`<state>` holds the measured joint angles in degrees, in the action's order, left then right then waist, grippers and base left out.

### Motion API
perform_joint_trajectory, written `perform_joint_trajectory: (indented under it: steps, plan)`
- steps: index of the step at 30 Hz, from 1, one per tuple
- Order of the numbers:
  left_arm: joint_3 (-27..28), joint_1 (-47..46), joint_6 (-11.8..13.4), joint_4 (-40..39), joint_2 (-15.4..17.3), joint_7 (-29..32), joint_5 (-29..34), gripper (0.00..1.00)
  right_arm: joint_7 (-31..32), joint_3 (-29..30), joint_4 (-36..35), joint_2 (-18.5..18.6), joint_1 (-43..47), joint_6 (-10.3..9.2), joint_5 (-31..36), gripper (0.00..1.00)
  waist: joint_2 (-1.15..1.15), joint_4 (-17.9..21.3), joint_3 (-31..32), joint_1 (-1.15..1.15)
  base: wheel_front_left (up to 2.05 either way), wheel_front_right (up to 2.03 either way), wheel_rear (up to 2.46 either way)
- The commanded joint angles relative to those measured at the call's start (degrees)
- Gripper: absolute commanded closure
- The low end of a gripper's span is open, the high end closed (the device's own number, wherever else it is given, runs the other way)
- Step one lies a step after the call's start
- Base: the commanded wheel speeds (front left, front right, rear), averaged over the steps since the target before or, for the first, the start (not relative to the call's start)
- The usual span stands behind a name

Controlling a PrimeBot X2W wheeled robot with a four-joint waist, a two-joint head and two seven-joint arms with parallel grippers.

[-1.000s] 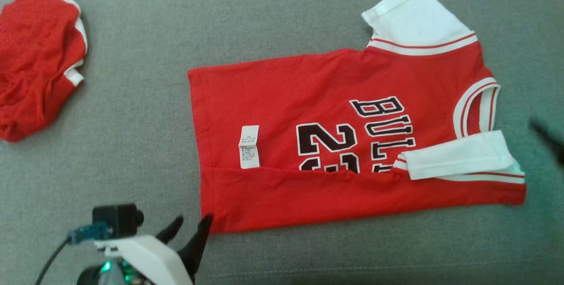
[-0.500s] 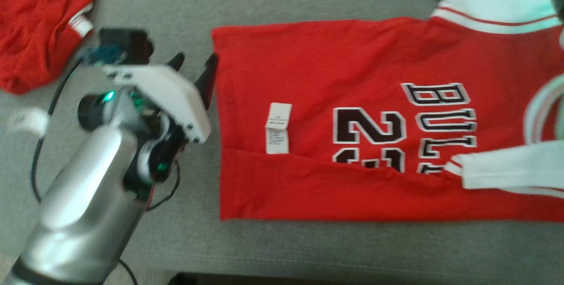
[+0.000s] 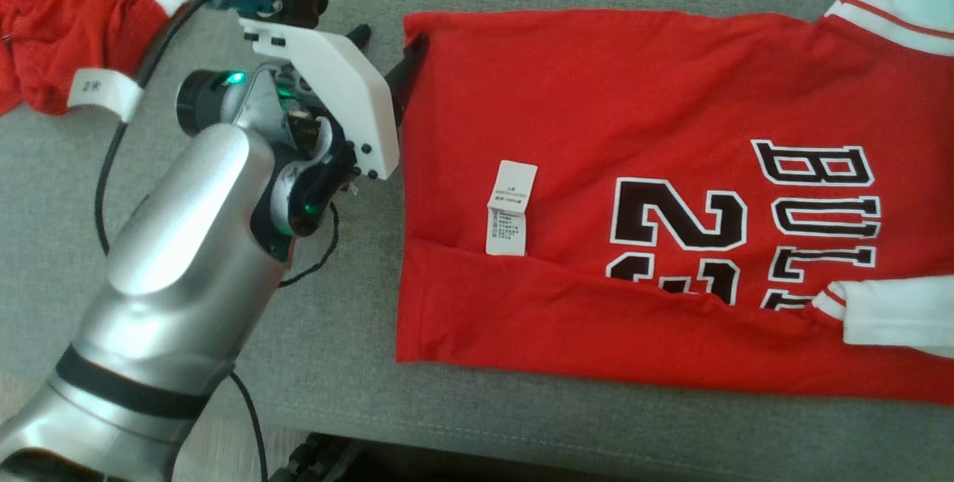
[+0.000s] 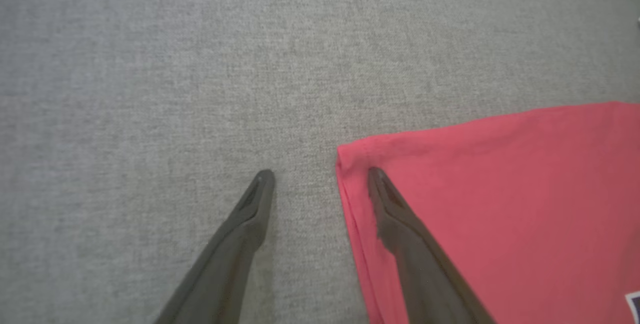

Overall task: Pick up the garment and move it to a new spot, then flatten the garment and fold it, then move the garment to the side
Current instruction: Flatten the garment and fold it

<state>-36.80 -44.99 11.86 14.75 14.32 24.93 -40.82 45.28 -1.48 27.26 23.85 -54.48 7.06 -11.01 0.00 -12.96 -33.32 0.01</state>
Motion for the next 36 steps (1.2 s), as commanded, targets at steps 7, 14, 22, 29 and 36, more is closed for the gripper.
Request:
perform_joint_trajectory:
  steps: [7, 14, 22, 29, 36]
  plan:
    - [0.02, -0.86, -1.87, 1.05, 2.74, 2.01, 0.14, 0.00, 1.58, -3.29, 0.91, 0.00, -0.98, 0.43, -2.42, 0.00, 0.00, 1.21, 0.32, -0.01, 0.00, 0.00, 0.00]
    - [-0.96, -2.36, -3.51, 0.95, 2.23, 3.36, -0.49, 0.00, 1.23, -4.48, 1.58, -0.23, -1.44, 0.43, -3.80, 0.00, 0.00, 1.74, 0.44, -0.01, 0.00, 0.00, 0.00]
    - [-2.13, -3.39, -4.13, 1.57, 2.05, 4.16, -0.16, 0.61, -0.17, -6.30, 2.66, -0.99, -1.58, 0.43, -4.65, 0.43, 0.00, 2.30, 0.53, -0.01, 0.00, 0.00, 0.00]
    - [-2.04, -4.20, -5.42, 2.80, 1.51, 2.41, -0.45, 1.00, -5.96, -5.84, 2.87, -1.61, -2.60, 0.43, -5.57, 1.00, 0.00, 2.84, 0.96, -0.01, 0.00, 0.00, 0.00]
    - [2.15, -4.29, -3.86, 2.27, 2.49, -2.21, -1.63, 1.00, -12.33, -3.21, 3.56, -1.95, -5.07, 0.43, -6.83, 1.00, 0.00, 4.46, 2.24, -0.01, 0.00, 0.00, 0.00]
